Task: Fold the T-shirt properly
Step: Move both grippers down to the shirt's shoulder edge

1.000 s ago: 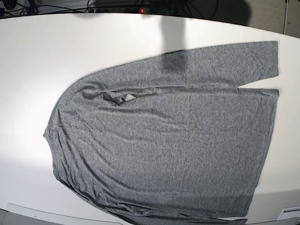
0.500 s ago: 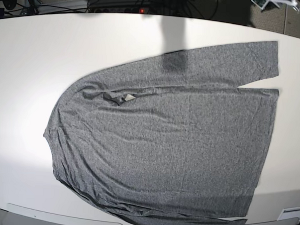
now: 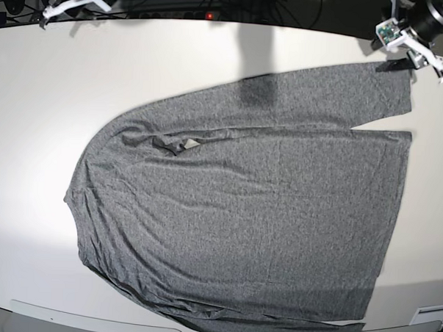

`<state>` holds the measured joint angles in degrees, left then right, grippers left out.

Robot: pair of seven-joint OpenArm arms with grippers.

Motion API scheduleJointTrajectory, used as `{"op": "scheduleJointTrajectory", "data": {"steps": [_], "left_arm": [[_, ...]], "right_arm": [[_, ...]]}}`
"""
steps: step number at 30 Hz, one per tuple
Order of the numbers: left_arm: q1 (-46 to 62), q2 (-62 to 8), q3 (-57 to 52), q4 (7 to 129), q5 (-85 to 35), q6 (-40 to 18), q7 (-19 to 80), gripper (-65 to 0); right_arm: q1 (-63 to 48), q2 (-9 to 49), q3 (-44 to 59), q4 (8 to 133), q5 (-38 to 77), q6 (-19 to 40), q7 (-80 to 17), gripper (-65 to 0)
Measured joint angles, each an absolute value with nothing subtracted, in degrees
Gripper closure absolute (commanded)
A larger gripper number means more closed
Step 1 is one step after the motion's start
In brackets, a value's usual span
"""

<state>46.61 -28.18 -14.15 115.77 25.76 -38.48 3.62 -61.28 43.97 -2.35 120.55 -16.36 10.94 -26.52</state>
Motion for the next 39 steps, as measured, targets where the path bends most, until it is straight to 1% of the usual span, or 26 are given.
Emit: {"op": "scheduleJointTrajectory", "data": {"steps": [3,7,13,15,19,22,25,29,35,37,38,39], "left_arm": [[44.4,-30.1,-14.2,115.5,25.8,-38.6,3.5,-27.1],[41.7,-31.9,-14.2,110.5,26.0,-38.4,-0.3,-27.1],[40.2,-32.7,-14.1,103.5,26.0,-38.6,-3.0,-27.1],[40.1,-32.7,-13.9,102.2,26.0,-38.6,-5.6,-27.1],[38.9,-32.7,-9.1,99.1,30.6,-38.5,-5.8,-27.1],[35.9,-32.7,-5.2,97.3,30.3,-38.1,-6.7,-27.1],[32.7,-32.7,-2.2,96.2,29.6,-36.5,-2.6,-27.1],[30.1,-32.7,-0.8,94.3,29.5,-36.2,-1.7,-27.1],[27.6,-32.7,-0.7,89.2,27.3,-35.8,-5.0,-26.9],[27.6,-32.7,-0.7,88.8,27.1,-36.2,-5.4,-23.0],[27.6,-32.7,-0.7,88.8,27.1,-37.5,-5.4,-18.5],[27.6,-32.7,-0.7,88.8,27.1,-38.2,-5.2,-12.3]], "right_arm": [[-59.7,44.0,-2.3,120.6,-16.4,10.9,-26.5,-21.6],[-58.4,44.0,-2.3,120.6,-16.3,10.7,-26.8,-21.6],[-58.3,43.9,-2.3,120.6,-16.2,7.4,-27.1,-21.6],[-58.3,44.0,-2.3,120.6,-16.2,6.5,-27.1,-21.6],[-58.3,43.9,-2.3,120.6,-16.2,5.8,-27.1,-21.6],[-58.3,43.8,-2.4,120.6,-16.2,4.6,-27.1,-21.6],[-58.3,43.8,-2.3,120.6,-16.2,4.3,-29.1,-21.6],[-58.3,43.8,-2.4,120.6,-16.2,4.3,-29.5,-21.6],[-58.3,43.8,-2.4,120.6,-16.2,4.2,-29.6,-21.6],[-58.3,43.8,-2.4,120.6,-16.3,4.1,-29.6,-21.6],[-58.3,43.8,-2.4,120.6,-16.4,4.1,-29.6,-21.6],[-58.3,43.8,-2.4,120.6,-17.4,4.1,-29.6,-21.6]]}}
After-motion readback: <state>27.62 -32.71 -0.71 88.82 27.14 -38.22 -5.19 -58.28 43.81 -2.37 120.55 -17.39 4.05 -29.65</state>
